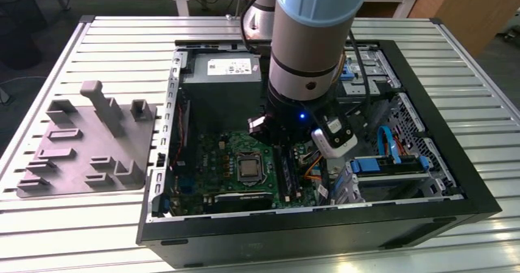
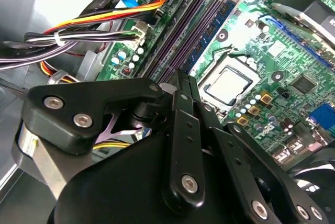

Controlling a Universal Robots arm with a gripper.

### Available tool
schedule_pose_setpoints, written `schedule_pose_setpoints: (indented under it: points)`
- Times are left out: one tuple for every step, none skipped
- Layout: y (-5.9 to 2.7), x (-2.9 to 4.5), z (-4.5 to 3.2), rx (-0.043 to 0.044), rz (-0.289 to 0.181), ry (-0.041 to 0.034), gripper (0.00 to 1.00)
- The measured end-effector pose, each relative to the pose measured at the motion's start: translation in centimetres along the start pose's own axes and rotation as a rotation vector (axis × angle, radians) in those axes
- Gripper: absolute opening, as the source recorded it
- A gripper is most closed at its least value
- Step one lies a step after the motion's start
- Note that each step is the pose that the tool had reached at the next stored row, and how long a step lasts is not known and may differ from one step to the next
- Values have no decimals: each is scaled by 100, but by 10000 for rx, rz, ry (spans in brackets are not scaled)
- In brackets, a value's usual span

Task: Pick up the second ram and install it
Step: 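Insert the second ram into the second slot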

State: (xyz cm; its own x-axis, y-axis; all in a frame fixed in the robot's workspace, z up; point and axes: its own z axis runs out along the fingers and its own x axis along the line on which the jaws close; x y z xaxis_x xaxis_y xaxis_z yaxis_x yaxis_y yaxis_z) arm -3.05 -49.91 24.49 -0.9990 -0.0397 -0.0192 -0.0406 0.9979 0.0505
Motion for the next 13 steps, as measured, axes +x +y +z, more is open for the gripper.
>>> schedule_pose_setpoints:
  points:
    - [0,0,1,-2,0,-1,11]
    - [0,0,4,-6,0,-2,11]
    - [0,0,9,-8,0,-2,11]
    - [0,0,15,-8,0,-2,11]
    - [-1,1,25,-5,0,-1,11]
    - [-2,1,37,-6,0,-1,11]
    - [-2,1,45,-6,0,-1,11]
    - [-2,1,51,-6,0,-1,11]
    - [-3,1,58,-6,0,-1,11]
    - [-3,1,63,-6,0,-1,11]
    - [-3,1,69,-6,0,-1,11]
    - [-2,1,73,-6,0,-1,11]
    - [-2,1,75,-4,-1,0,11]
